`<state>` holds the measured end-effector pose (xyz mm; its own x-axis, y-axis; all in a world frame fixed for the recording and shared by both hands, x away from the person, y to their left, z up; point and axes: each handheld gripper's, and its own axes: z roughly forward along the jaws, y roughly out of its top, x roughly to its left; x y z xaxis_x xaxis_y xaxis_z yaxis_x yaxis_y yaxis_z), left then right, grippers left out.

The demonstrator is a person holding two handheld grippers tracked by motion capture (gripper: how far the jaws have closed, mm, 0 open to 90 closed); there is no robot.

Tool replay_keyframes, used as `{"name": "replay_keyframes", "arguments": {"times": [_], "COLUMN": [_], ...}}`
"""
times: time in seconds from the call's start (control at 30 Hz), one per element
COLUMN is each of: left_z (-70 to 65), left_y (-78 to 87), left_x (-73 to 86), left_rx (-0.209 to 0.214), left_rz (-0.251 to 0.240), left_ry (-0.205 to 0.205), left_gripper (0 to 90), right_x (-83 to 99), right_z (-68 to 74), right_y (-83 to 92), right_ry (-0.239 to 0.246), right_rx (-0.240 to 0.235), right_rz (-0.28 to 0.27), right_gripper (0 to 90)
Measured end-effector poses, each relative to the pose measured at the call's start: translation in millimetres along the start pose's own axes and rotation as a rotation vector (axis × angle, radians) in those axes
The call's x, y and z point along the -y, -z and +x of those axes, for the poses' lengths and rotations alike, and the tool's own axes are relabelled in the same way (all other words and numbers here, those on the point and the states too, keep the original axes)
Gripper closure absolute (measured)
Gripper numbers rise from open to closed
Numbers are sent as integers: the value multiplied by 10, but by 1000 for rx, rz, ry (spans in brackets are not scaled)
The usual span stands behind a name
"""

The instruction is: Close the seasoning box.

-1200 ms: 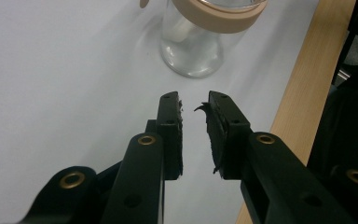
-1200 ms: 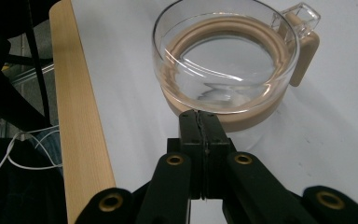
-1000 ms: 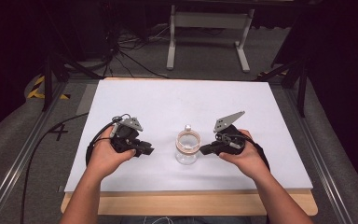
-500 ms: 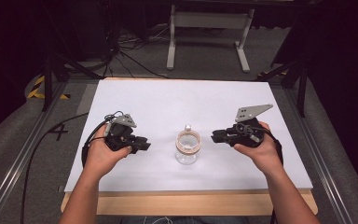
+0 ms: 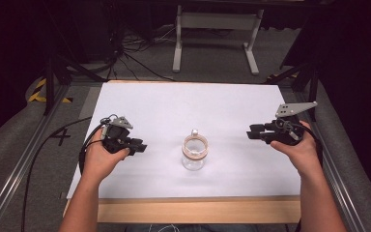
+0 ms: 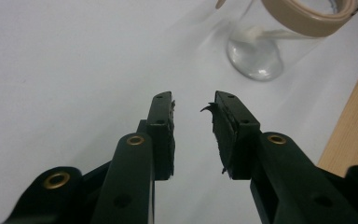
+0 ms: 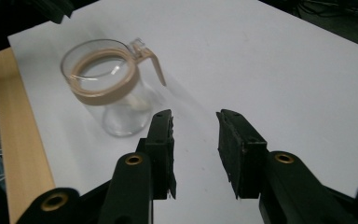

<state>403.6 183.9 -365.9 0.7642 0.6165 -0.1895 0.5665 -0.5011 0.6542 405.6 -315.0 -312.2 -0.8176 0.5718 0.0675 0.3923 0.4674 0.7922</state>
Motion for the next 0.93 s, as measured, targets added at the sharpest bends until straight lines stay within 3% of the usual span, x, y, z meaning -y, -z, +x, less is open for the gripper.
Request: {"name": "replay_keyframes", "arguments": {"times": [0.17, 0.23, 0.3, 0.5, 0.8, 0.93], "left_z": [72, 107, 163, 221, 318, 342], "left_y": [-29, -57, -92, -149, -250, -264], "left_x": [42, 67, 103, 143, 210, 224], "left_rx": [-6, -17, -38, -72, -54, -56], "left_rz": [2, -6, -25, -16, -12, -18], "left_ry": [22, 25, 24, 41, 74, 75], "left_gripper": [674, 669, 647, 647, 643, 628], "right_x": [191, 220, 354, 572, 773, 790], "right_z": [-212, -240, -375, -576, -716, -726], "right_y": [13, 8, -25, -103, -271, -310], "right_ry": [-23, -27, -50, -88, -116, -119], "right_rx": [45, 48, 55, 55, 76, 74], "right_rz": [33, 40, 47, 40, 92, 89], "right_gripper": [635, 632, 633, 638, 629, 607]}}
